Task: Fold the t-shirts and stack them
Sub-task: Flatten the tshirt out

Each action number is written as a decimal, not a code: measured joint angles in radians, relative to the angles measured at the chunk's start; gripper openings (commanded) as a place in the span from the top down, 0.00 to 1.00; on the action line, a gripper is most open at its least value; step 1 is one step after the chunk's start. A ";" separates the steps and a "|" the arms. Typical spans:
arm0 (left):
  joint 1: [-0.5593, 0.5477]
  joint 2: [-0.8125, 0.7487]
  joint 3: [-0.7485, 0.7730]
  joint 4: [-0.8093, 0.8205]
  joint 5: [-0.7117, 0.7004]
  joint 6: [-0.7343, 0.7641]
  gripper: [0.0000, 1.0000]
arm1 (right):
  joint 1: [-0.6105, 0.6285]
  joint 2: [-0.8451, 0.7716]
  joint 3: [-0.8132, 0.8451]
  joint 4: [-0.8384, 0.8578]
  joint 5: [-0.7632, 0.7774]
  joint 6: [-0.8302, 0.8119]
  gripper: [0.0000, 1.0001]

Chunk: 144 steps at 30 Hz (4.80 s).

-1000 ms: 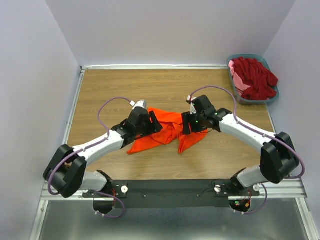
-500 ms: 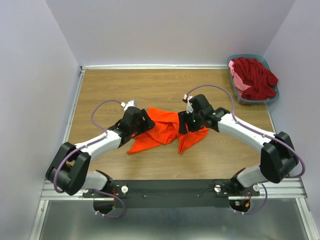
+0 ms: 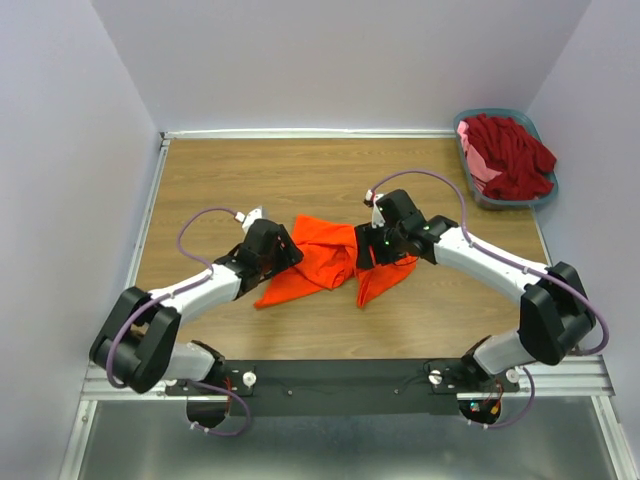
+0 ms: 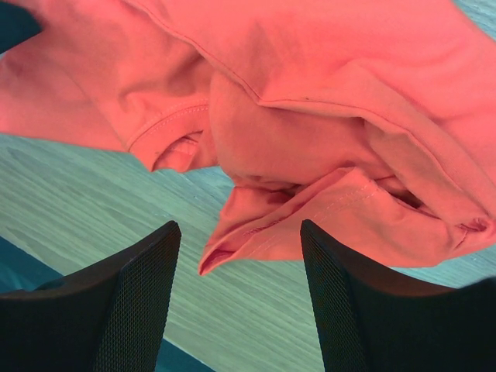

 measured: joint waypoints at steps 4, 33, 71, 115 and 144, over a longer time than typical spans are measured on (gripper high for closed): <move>0.000 0.052 0.024 0.016 0.001 0.010 0.38 | 0.003 0.000 0.004 0.000 0.000 0.000 0.28; -0.010 -0.117 0.084 -0.052 -0.018 0.035 1.00 | 0.005 0.002 -0.108 0.008 0.064 0.130 0.46; 0.159 -0.418 0.166 -0.353 -0.071 0.176 1.00 | 0.023 0.161 -0.057 0.186 0.286 0.370 0.99; 0.386 -0.319 1.152 -0.531 -0.196 0.527 1.00 | -0.062 -0.156 0.685 0.069 0.519 -0.177 1.00; 0.531 0.089 1.599 -0.436 -0.110 0.537 1.00 | -0.071 0.342 1.352 0.105 0.372 -0.237 1.00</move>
